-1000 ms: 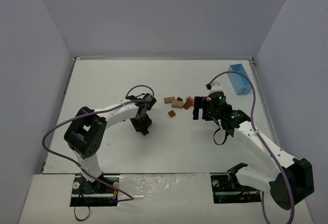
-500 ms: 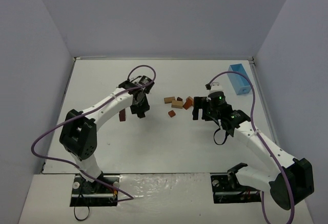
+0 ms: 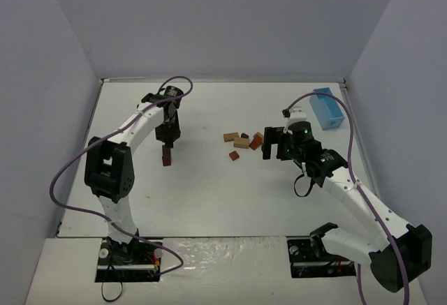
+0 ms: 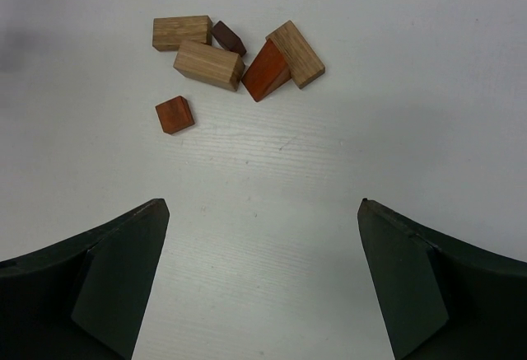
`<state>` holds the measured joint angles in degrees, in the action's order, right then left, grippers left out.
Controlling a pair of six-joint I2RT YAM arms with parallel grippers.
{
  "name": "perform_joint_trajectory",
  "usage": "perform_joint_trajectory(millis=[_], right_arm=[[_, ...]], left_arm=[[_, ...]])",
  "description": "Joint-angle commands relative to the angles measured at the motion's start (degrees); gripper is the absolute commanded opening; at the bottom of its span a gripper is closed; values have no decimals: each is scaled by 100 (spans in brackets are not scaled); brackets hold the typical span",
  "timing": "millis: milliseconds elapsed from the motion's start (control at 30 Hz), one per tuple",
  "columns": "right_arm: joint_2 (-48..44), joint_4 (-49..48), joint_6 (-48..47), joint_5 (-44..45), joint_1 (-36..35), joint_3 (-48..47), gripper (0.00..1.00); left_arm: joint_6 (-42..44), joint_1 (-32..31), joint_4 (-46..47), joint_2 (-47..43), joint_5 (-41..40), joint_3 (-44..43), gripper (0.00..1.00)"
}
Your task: Build the wood block tower
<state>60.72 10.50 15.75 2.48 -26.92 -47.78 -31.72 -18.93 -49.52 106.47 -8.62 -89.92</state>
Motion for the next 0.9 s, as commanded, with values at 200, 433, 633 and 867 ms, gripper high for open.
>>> perform_joint_trajectory(millis=[200,433,633,867], right_arm=[[-67,-180,-220,37,44,-249,97],[-14,-180,-283,-22,37,-273,97],[-30,-183,-266,-43,43,-250,97],[-25,-189,-266,-32,46,-200,97]], left_arm=[[724,225,472,132,271,-61,0],[765,382,1116,-25,548,413,0],[743,480,1451,-177,646,804,0],[783,603,1562,-322,781,955,0]])
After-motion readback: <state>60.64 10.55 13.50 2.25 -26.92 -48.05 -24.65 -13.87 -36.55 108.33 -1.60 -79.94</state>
